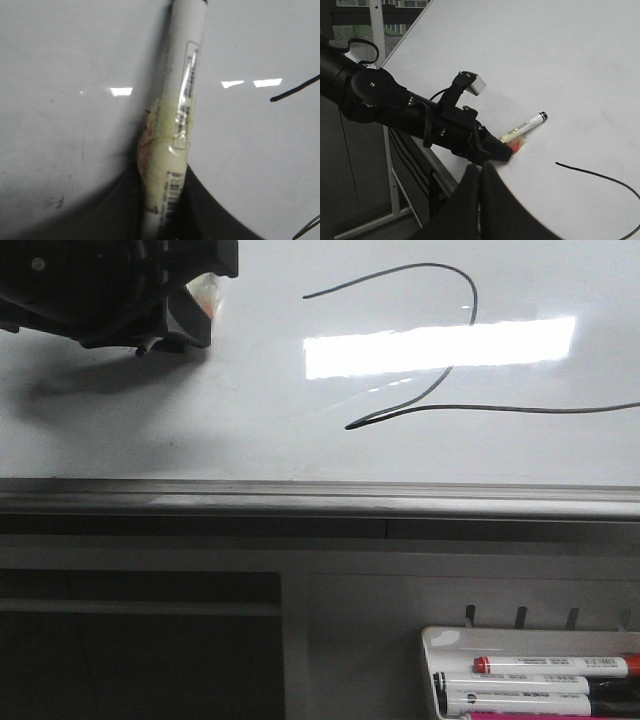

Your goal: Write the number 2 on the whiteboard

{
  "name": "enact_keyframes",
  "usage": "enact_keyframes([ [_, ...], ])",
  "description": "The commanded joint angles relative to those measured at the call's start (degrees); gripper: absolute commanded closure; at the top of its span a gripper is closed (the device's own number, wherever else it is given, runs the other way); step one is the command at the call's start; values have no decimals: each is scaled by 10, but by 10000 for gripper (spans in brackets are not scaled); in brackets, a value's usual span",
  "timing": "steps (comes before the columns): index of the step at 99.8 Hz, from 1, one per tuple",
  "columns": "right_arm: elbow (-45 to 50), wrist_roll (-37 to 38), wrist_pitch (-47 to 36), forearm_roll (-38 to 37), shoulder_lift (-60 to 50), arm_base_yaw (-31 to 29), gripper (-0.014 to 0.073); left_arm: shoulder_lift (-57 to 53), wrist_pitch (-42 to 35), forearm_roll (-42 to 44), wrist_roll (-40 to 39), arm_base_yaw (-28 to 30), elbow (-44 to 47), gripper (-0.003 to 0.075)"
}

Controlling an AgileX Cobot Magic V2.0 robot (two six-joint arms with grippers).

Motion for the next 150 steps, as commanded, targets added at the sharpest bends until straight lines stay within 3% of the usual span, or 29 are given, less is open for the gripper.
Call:
enact_keyframes([
  [1,-16,-1,-27,18,-1,-5,665,10,-43,-10,-5,5,-11,552],
  [16,-16,-1,-27,30,-1,-5,665,10,-43,-10,-5,5,-11,406],
  [52,-16,-1,-27,38,-1,-5,665,10,-41,-10,-5,5,-11,380],
  [67,-16,-1,-27,38,-1,-5,665,10,-37,-10,-5,5,-11,218],
  [74,-16,-1,-27,38,-1,-5,665,10,-37,-10,-5,5,-11,182],
  [102,-16,-1,-33,38,-2,-5,665,-32,-38,-10,-5,5,-11,185],
  [124,-16,-1,-47,30,-19,-5,665,-170,-20,0,19,5,-11,186],
  [136,-16,-1,-31,-12,-39,-5,665,-267,24,1,55,5,-4,197],
  [143,-14,-1,-9,-51,-61,-5,664,-326,58,4,76,5,10,246],
  [150,3,-1,2,-100,-93,-5,664,-387,88,28,77,6,32,356],
])
